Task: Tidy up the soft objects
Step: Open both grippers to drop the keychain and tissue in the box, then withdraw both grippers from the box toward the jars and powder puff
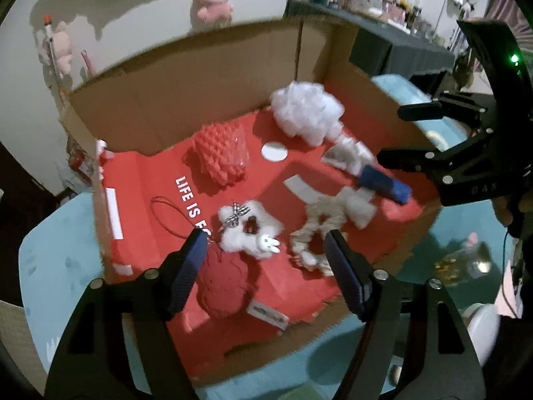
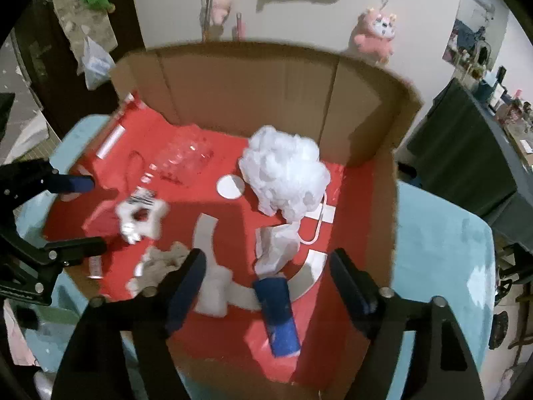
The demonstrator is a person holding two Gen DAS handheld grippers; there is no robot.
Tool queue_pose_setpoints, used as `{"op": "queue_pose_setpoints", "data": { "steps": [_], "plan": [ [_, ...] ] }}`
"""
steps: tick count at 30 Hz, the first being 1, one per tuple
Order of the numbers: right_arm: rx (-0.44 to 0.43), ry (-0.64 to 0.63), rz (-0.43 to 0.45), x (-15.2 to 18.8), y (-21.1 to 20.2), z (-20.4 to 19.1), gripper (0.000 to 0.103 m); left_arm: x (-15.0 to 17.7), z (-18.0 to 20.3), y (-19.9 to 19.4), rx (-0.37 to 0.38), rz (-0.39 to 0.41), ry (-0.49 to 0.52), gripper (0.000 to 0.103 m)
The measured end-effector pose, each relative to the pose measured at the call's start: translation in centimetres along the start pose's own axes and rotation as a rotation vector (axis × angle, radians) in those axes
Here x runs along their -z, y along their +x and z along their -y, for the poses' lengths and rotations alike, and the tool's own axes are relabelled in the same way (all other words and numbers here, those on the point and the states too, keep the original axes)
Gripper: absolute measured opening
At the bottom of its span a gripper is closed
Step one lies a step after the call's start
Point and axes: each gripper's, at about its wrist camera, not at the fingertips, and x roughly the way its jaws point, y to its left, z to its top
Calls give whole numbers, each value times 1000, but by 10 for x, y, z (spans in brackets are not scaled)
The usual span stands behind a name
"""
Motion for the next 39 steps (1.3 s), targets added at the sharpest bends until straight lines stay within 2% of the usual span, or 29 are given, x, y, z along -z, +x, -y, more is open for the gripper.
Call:
{"op": "queue_pose_setpoints", "data": {
  "steps": [3,5,10,14,21,23,24,26,31,39],
  "plan": [
    [9,-2,50,7,-27,-1,85,5,11,-25,5,54,-8,74],
    [7,3,83,12,-46,-5,93,11,20,-42,8,92,-6,74],
    [9,-3,199,33,-102,-19,102,30,43,-83,1,201,-20,75],
    [40,-22,292,57,-140,-33,103,49,60,-112,10,282,-36,75],
    [111,-69,450,110,-198,-60,103,90,90,-147,-28,412,-69,75],
    [133,-76,483,126,-209,-68,103,102,97,-155,-25,440,-90,95],
    [141,-77,494,132,-212,-70,103,111,102,-160,-30,475,-98,96],
    [159,-69,526,150,-219,-76,103,126,111,-167,-53,530,-94,96],
    [136,-18,569,189,-228,-80,103,159,133,-176,-78,596,-106,96],
    [161,61,645,245,-226,-90,103,208,161,-175,-180,693,-136,100]
  ]
}}
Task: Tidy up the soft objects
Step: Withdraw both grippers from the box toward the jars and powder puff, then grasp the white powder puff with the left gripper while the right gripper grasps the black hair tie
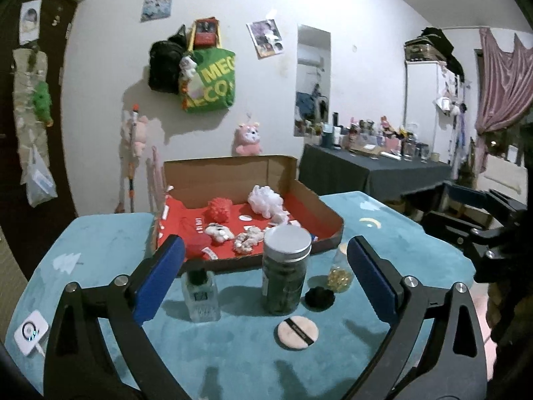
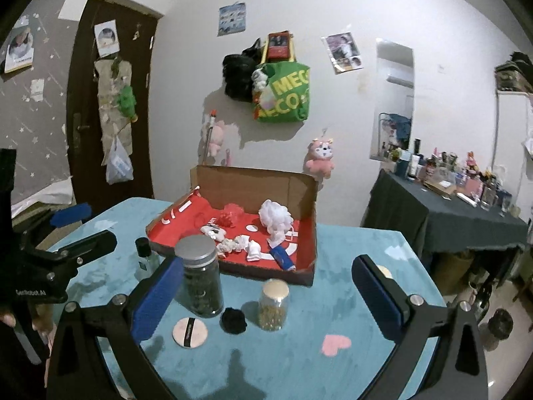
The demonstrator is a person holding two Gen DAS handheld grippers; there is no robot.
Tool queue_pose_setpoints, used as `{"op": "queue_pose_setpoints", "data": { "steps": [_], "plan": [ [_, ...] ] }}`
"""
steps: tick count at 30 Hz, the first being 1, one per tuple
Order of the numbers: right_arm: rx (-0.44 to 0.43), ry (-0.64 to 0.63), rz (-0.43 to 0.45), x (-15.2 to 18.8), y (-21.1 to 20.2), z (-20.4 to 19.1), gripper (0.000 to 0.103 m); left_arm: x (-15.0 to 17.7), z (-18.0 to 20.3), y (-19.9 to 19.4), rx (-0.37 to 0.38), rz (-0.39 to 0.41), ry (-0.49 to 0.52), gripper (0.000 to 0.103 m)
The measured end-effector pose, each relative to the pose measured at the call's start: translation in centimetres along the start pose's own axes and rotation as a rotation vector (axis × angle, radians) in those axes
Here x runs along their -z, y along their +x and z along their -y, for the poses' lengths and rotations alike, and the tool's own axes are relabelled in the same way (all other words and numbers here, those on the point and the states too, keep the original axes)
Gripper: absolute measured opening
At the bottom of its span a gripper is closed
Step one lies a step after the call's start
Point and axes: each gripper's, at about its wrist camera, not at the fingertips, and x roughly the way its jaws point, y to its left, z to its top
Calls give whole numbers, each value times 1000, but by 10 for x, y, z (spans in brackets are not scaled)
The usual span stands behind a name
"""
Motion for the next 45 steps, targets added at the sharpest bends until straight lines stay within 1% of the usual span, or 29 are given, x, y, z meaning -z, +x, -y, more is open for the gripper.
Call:
{"op": "queue_pose_setpoints", "data": {
  "steps": [3,5,9,12,16,20,28,33,38,42,45],
  "plan": [
    [28,16,37,20,-7,-5,103,15,5,-5,-23,25,-6,100],
    [49,13,55,31,-9,-8,103,24,6,-5,-27,28,-15,100],
    [72,4,55,53,-4,-15,103,42,7,1,-45,16,-32,100],
    [71,32,38,65,3,-13,103,55,7,9,-52,-15,-46,100],
    [82,40,4,79,13,-11,103,72,6,21,-55,-72,-62,100],
    [73,60,-37,92,25,-8,103,86,5,33,-70,-128,-70,100],
    [56,90,-124,112,48,-4,103,101,1,54,-85,-216,-82,100],
    [53,105,-158,119,57,-1,103,106,-1,65,-89,-259,-86,100],
    [48,121,-184,123,63,4,103,111,1,75,-79,-308,-90,100],
    [56,133,-201,126,67,10,103,112,5,86,-54,-373,-89,100],
    [61,144,-212,124,68,17,103,110,11,97,-20,-428,-84,100]
  ]
}}
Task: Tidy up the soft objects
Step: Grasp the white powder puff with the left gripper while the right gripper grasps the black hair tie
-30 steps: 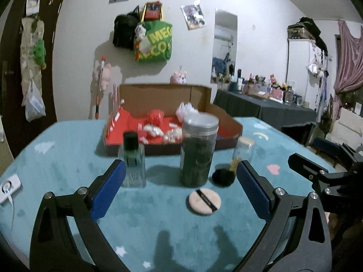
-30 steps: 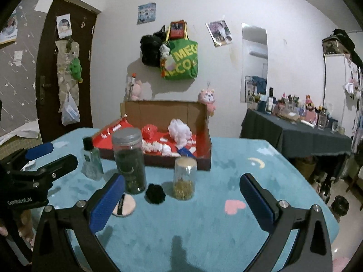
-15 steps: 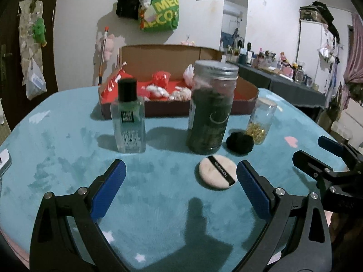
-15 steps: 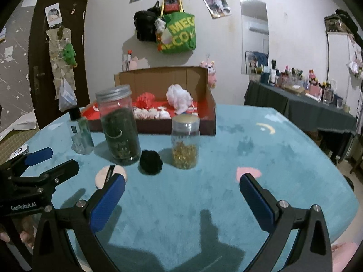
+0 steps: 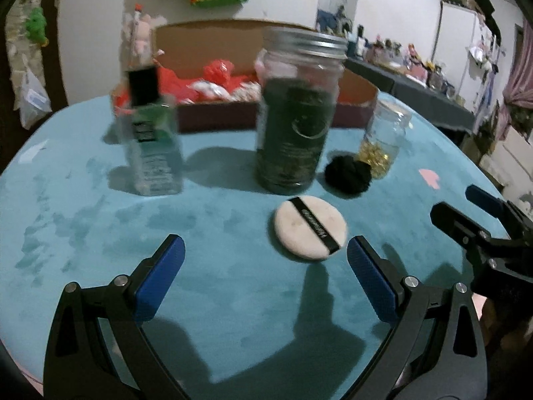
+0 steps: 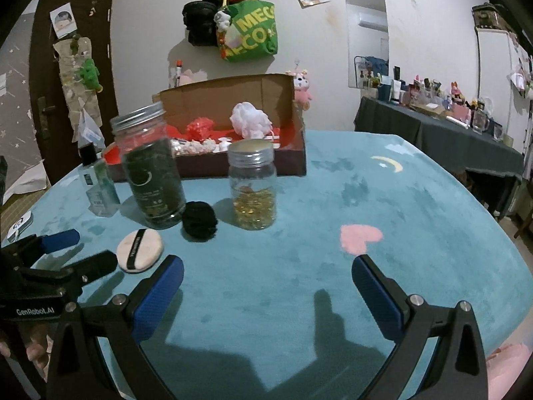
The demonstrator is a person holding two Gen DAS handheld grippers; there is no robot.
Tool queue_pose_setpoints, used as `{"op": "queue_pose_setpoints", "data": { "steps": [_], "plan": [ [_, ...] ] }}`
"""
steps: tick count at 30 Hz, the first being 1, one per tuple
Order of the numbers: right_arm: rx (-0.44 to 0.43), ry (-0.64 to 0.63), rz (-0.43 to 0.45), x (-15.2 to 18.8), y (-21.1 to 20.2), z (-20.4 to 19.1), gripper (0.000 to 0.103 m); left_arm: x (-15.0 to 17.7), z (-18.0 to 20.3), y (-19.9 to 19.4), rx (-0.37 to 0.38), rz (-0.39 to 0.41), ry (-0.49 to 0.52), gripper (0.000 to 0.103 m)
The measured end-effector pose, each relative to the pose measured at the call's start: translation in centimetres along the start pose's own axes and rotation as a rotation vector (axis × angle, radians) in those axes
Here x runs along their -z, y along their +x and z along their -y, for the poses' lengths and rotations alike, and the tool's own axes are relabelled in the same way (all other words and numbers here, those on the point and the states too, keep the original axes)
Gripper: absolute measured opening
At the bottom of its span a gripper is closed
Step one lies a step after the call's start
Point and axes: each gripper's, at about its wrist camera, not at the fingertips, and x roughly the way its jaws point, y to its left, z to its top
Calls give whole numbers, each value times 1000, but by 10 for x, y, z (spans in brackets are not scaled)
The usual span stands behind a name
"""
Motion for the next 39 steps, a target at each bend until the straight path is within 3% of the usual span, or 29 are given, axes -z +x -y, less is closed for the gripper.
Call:
{"op": "queue_pose_setpoints", "data": {
  "steps": [9,13,21,29,39],
  "plan": [
    [13,25,-17,-16,6,20,103,-19,16,37,14,-158,50,100],
    [-20,25,-35,-22,13,21,103,-20,13,40,-17,-161,86,100],
    [-167,-29,-84,-31,35,-10,103,-18,-15,32,-47,-160,91,100],
    [-233,-97,-145,-37,58,-33,79,-23,-23,32,-42,-148,134,100],
    [-285,-109,-214,-40,73,-43,65,-39,-21,39,24,-136,166,99]
  ]
}}
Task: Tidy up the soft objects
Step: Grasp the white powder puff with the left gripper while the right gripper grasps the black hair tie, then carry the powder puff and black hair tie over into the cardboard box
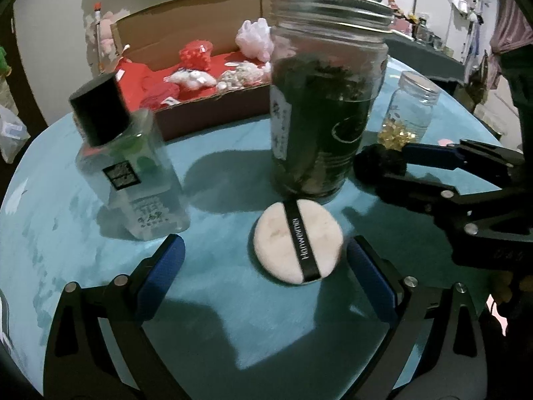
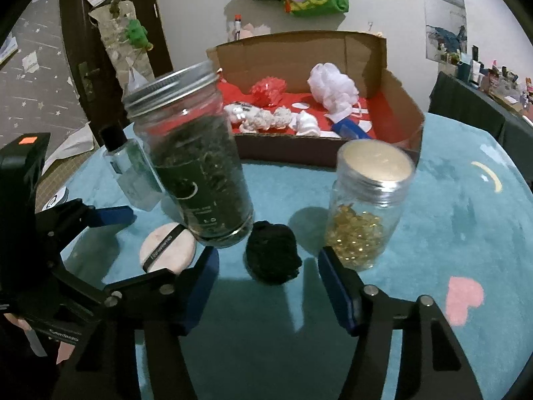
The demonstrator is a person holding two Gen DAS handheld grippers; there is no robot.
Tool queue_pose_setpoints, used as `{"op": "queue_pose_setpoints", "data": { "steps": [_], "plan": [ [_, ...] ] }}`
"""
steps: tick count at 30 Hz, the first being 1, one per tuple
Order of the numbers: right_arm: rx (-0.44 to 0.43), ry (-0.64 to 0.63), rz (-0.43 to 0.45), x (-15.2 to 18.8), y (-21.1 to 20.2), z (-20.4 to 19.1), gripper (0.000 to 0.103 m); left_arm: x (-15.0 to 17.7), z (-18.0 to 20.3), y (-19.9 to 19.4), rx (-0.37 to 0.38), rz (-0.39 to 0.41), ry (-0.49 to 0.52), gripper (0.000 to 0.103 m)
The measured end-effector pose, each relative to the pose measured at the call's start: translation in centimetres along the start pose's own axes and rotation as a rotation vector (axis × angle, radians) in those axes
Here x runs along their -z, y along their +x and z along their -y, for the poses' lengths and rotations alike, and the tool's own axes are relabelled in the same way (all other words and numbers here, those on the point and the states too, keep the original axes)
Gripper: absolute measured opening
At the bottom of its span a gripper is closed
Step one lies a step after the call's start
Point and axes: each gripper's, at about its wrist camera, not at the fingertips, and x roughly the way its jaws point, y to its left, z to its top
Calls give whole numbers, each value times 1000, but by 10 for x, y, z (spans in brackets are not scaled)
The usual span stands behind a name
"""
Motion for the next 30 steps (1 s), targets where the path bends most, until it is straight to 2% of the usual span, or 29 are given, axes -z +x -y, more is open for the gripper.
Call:
{"op": "queue_pose_setpoints", "data": {
  "steps": [1,3,4,6,7,11,20,30],
  "plan": [
    [1,-1,-3,0,1,-1,65,0,1,1,7,2,3,97],
    [8,-3,-11,-1,3,-2,62,0,5,-1,30,6,10,78],
    [9,-4,-16,-2,4,-2,56,1,6,0,58,-2,10,64],
    [9,-6,-34,-2,8,-3,34,3,8,1,74,4,13,56],
    [16,-12,-44,-1,10,-4,27,3,9,-1,84,12,17,47],
    [17,-23,-15,2,0,-6,22,4,9,-8,102,26,8,45],
    [-5,-23,29,13,-29,-11,21,11,21,-25,114,59,28,45],
    [-2,-10,38,18,-35,-8,21,14,20,-32,98,64,17,45]
  ]
}}
